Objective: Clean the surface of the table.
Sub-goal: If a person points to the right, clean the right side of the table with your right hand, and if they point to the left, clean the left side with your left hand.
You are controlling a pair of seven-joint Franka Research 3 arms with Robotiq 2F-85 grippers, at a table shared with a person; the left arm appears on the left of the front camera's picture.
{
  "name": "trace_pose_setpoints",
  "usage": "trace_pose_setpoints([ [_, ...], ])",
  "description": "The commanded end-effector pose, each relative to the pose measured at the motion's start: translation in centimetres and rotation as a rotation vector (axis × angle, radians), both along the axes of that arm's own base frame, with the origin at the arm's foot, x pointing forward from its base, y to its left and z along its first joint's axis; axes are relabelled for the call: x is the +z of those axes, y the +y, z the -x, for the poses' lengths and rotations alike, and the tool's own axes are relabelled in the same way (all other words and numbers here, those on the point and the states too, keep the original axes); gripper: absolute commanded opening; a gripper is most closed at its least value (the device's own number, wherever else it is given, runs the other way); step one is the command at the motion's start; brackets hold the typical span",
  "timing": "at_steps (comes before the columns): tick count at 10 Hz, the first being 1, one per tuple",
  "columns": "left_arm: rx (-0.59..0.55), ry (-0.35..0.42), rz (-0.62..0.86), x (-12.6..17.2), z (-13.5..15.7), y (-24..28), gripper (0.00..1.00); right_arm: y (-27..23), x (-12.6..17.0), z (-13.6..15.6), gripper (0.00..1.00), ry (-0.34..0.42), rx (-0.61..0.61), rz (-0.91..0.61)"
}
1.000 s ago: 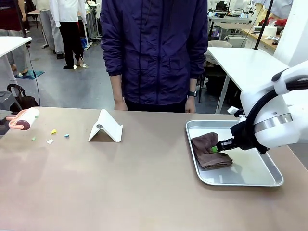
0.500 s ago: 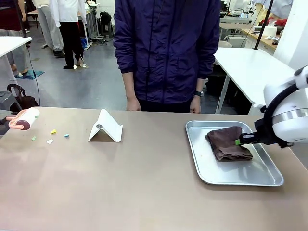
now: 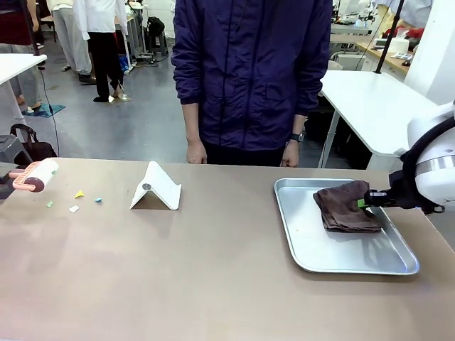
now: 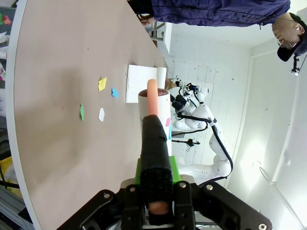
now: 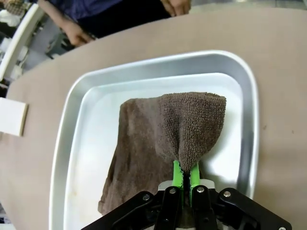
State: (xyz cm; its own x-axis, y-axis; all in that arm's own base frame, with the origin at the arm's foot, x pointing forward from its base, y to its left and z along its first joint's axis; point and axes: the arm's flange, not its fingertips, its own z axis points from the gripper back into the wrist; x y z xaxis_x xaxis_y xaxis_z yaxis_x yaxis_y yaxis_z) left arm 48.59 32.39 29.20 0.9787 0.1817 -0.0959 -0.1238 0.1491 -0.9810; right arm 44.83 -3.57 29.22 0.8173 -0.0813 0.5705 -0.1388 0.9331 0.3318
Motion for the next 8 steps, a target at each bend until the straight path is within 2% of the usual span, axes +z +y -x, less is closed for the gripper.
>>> trace_pose_setpoints([
  [1,-0.016,-0.015,-0.007,0.2,0.2,-0.1,0.0,0.7,-0.5,0.2,0.06,-0.021,0.019,-0.041],
  [3,-0.016,-0.015,-0.007,0.2,0.2,-0.1,0.0,0.2,1.3,0.9,0.06,0.042,0.014,-0.241],
  [5,-0.016,-0.015,-0.007,0.2,0.2,-0.1,0.0,-1.3,4.7,2.3,0.06,0.126,-0.04,-0.592],
  [7,-0.016,-0.015,-0.007,0.2,0.2,-0.1,0.0,-3.0,7.4,3.4,0.06,0.198,-0.062,-0.824],
  [8,-0.016,-0.015,-0.007,0.2,0.2,-0.1,0.0,-3.8,8.2,3.7,0.06,0.258,-0.052,-0.952],
])
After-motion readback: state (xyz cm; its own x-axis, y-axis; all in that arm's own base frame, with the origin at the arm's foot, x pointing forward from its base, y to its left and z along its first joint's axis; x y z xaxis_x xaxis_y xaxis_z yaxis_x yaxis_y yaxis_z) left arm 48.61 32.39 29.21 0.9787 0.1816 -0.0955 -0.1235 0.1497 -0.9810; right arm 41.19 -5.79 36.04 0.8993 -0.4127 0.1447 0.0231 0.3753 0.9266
